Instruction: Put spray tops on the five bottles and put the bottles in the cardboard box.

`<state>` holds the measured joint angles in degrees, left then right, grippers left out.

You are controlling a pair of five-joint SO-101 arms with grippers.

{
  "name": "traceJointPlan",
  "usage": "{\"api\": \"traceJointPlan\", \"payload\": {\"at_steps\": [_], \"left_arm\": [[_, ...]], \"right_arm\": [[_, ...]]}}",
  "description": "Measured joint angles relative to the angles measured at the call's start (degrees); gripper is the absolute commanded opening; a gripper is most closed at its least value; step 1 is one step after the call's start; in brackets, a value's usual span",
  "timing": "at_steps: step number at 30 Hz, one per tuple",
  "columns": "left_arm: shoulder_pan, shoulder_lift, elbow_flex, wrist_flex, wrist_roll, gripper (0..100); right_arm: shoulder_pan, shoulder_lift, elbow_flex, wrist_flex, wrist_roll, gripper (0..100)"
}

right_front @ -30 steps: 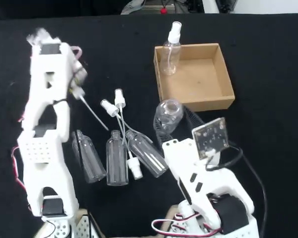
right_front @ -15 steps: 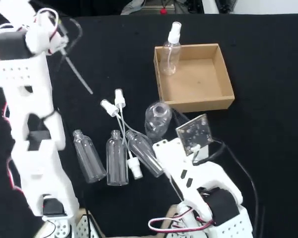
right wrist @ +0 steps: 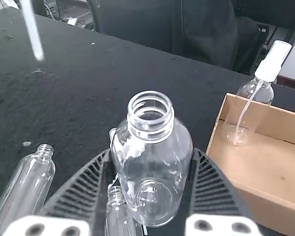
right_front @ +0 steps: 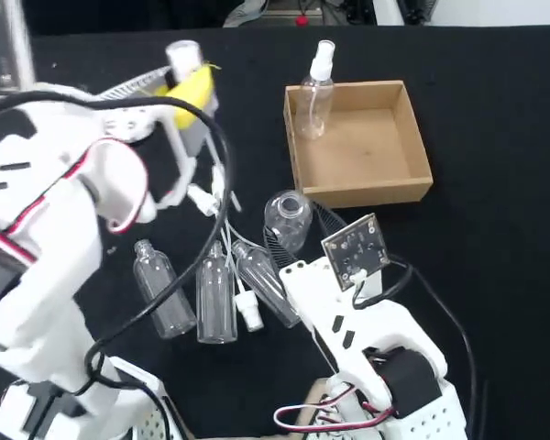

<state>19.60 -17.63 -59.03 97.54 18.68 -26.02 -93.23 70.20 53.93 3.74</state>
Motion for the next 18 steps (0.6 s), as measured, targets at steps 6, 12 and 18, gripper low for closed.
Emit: {"api": "traceJointPlan", "payload": {"at_steps": [6, 12, 18], "left_arm": [[5.19, -9.93, 2.90, 2.20, 0.00, 6], [2.20, -22.77, 15.21, -1.58, 1.32, 6], [1.76, -28.57, 40.62, -18.99, 1.58, 7]], "right_arm": [[0.00, 0.00, 0.00, 0.00, 0.35, 13.4], [0.00, 0.00, 0.00, 0.00, 0.35, 13.4], [0.00, 0.00, 0.00, 0.00, 0.35, 13.4]]}}
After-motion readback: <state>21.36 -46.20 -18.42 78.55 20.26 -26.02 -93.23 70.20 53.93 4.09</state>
